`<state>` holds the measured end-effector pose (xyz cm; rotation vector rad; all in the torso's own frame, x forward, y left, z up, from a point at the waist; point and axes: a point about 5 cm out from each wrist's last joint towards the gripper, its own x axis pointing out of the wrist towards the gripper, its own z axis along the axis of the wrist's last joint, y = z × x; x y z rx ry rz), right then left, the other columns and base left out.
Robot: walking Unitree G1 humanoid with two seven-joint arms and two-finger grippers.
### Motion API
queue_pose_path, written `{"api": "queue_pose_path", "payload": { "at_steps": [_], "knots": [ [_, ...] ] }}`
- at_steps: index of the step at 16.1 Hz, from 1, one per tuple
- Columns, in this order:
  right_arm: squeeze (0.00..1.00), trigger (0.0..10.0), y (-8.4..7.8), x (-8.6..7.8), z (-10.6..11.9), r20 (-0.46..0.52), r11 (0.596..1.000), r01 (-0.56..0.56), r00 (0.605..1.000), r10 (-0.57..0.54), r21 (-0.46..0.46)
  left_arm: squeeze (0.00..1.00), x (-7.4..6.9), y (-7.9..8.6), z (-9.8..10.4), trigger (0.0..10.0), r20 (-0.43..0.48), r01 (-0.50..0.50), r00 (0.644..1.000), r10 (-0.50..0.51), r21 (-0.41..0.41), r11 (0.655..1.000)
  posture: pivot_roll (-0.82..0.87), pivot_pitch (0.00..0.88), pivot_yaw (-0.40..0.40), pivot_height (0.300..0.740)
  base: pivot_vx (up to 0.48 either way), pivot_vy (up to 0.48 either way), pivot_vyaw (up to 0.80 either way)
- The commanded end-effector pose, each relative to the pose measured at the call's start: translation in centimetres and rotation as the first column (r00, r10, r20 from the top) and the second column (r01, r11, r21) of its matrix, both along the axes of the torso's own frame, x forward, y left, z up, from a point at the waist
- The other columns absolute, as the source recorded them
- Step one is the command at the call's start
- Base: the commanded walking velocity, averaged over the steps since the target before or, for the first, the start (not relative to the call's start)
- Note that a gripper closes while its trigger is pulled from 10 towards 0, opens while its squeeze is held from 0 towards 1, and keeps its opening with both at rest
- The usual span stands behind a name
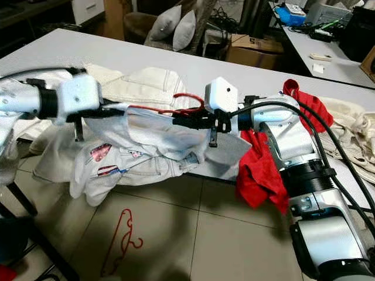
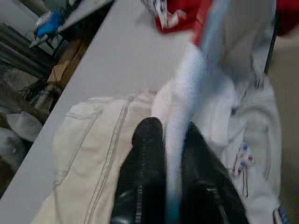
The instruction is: Hang hanger
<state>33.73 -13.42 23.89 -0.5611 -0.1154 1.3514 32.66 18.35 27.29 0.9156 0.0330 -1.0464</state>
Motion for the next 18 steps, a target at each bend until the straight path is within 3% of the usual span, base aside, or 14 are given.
{"api": "queue_pose_path", "payload": {
  "at_steps": [1, 2, 3, 4, 5, 6, 9, 12, 13, 15, 17, 18],
  "knots": [
    [0.0, 0.0, -0.1, 0.0, 0.4, 0.016, 1.0, -0.004, 1.0, 0.004, -0.004, 1.0, -0.4, -0.6, 1.4, 10.0, 0.033, 0.049, 0.998, -0.047, -0.051, 0.998, 0.18, 0.0, -0.106, 0.74, 0.0, 0.0, 0.0],
    [0.0, 0.0, -0.1, 0.1, 0.3, 0.017, 1.0, 0.001, 1.0, 0.0, -0.007, 1.0, -0.7, -0.8, 2.0, 10.0, 0.049, 0.076, 0.996, -0.072, -0.089, 0.993, 0.18, 0.0, -0.106, 0.74, 0.0, 0.0, 0.0],
    [0.0, 0.0, -0.1, 0.1, 0.2, 0.019, 1.0, 0.005, 1.0, -0.005, -0.011, 0.89, -0.9, -0.9, 2.5, 10.0, 0.07, 0.102, 0.993, -0.094, -0.113, 0.988, 0.18, 0.0, -0.107, 0.74, 0.0, 0.0, 0.0],
    [0.0, 0.0, -0.1, 0.1, 0.1, 0.02, 1.0, 0.008, 1.0, -0.008, -0.012, 0.22, -1.3, -0.8, 2.7, 10.0, 0.062, 0.125, 0.991, -0.119, -0.116, 0.985, 0.18, 0.0, -0.107, 0.74, 0.0, 0.0, 0.0],
    [0.0, 0.0, -0.1, 0.1, 0.1, 0.021, 1.0, 0.01, 1.0, -0.01, -0.012, 0.06, -1.5, -0.7, 2.8, 10.0, 0.06, 0.14, 0.989, -0.134, -0.123, 0.982, 0.18, 0.0, -0.108, 0.74, 0.0, 0.0, 0.0],
    [0.0, 0.0, -0.1, 0.1, 0.1, 0.022, 1.0, 0.011, 1.0, -0.011, -0.012, 0.0, -1.6, -0.7, 2.8, 10.0, 0.059, 0.145, 0.989, -0.138, -0.13, 0.981, 0.18, 0.0, -0.108, 0.74, 0.0, 0.0, 0.0],
    [0.0, 0.0, 0.0, 0.2, 0.0, 0.028, 1.0, 0.015, 1.0, -0.015, -0.013, 0.0, -2.0, -0.8, 2.7, 10.0, 0.058, 0.157, 0.987, -0.147, -0.217, 0.964, 0.19, 0.0, -0.112, 0.74, 0.0, 0.0, 0.0],
    [0.0, 0.0, 0.1, 0.3, 0.2, 0.044, 1.0, 0.026, 0.999, -0.025, -0.008, 0.0, -1.8, 0.1, 2.9, 10.0, 0.135, 0.01, 0.99, 0.042, -0.366, 0.931, 0.19, 0.0, -0.104, 0.74, 0.0, 0.0, 0.0],
    [0.0, 0.0, 0.1, 0.4, 0.2, 0.05, 0.999, 0.033, 0.998, -0.033, -0.004, 0.0, -1.7, 0.6, 2.9, 10.0, 0.114, -0.051, 0.988, 0.108, -0.423, 0.905, 0.19, 0.0, -0.102, 0.74, 0.0, 0.0, 0.0],
    [0.0, 0.0, -0.2, 0.7, 0.8, 0.107, 0.994, 0.104, 0.988, -0.108, 0.039, 0.0, -2.2, 3.4, 3.1, 10.0, 0.105, -0.231, 0.931, 0.351, -0.573, 0.786, 0.19, 0.0, -0.101, 0.74, 0.0, 0.0, 0.0],
    [0.0, 0.0, -0.6, 0.7, 1.3, 0.124, 0.988, 0.137, 0.982, -0.146, 0.076, 0.0, -3.4, 4.6, 1.8, 10.0, 0.06, -0.322, 0.903, 0.425, -0.56, 0.763, 0.19, 0.0, -0.108, 0.74, 0.0, 0.0, 0.0],
    [0.0, 0.0, -0.8, 0.6, 1.7, 0.132, 0.984, 0.149, 0.978, -0.161, 0.095, 0.0, -4.8, 5.3, 0.4, 10.0, 0.03, -0.373, 0.887, 0.461, -0.543, 0.753, 0.19, 0.0, -0.112, 0.74, 0.0, 0.0, 0.0]
  ]
}}
